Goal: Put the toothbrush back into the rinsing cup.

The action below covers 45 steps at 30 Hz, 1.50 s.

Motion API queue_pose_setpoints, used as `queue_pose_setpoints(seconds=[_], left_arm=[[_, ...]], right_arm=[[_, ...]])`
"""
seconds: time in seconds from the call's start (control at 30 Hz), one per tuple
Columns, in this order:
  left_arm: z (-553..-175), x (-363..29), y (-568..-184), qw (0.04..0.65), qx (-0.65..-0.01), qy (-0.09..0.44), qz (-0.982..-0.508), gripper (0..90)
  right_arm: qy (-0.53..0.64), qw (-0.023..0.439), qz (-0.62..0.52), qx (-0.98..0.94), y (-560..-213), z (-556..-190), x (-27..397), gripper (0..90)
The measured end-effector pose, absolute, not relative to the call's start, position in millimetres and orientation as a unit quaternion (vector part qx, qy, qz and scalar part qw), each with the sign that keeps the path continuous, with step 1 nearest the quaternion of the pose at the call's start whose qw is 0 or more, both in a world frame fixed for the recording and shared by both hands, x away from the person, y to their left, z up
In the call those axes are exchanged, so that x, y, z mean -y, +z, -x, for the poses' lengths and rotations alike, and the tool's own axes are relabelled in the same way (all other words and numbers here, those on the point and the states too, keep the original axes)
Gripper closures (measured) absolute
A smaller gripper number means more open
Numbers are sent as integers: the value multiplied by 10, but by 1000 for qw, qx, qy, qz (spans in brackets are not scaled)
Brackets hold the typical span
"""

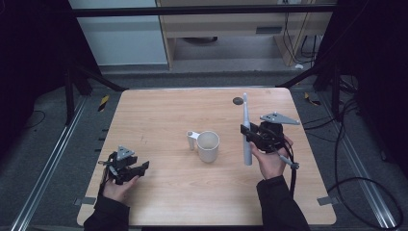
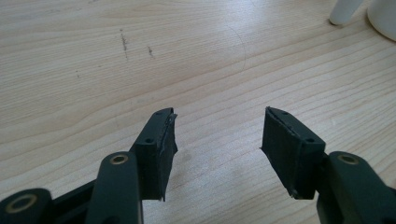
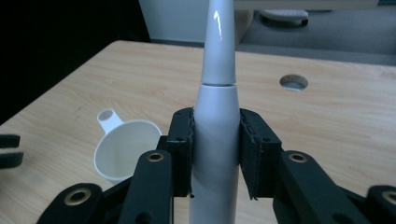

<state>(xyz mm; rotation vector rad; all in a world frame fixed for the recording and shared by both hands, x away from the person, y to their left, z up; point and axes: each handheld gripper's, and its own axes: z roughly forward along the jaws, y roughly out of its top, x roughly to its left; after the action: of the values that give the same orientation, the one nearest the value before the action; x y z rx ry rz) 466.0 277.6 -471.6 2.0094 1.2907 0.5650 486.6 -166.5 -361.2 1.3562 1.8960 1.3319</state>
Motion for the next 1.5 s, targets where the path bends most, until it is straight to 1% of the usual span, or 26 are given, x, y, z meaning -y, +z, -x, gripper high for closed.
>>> queue_pose_setpoints(seconds=[0.57,0.87,1.17,1.5], left_arm=[[-4654,-2780,-4713,339,-497,218,-768,440],[-4660,-2787,-4716,339,-496,217,-769,440],[-4659,-2794,-4713,340,-497,217,-768,440],[-4659,-2794,-4713,340,-496,218,-769,440]], right_arm=[[539,240,-476,-652,-3445,-5037,1372,676],[560,233,-467,-643,-3392,-5143,1210,676],[574,223,-464,-637,-3421,-5240,1052,676],[565,210,-460,-652,-3587,-5345,836,675]])
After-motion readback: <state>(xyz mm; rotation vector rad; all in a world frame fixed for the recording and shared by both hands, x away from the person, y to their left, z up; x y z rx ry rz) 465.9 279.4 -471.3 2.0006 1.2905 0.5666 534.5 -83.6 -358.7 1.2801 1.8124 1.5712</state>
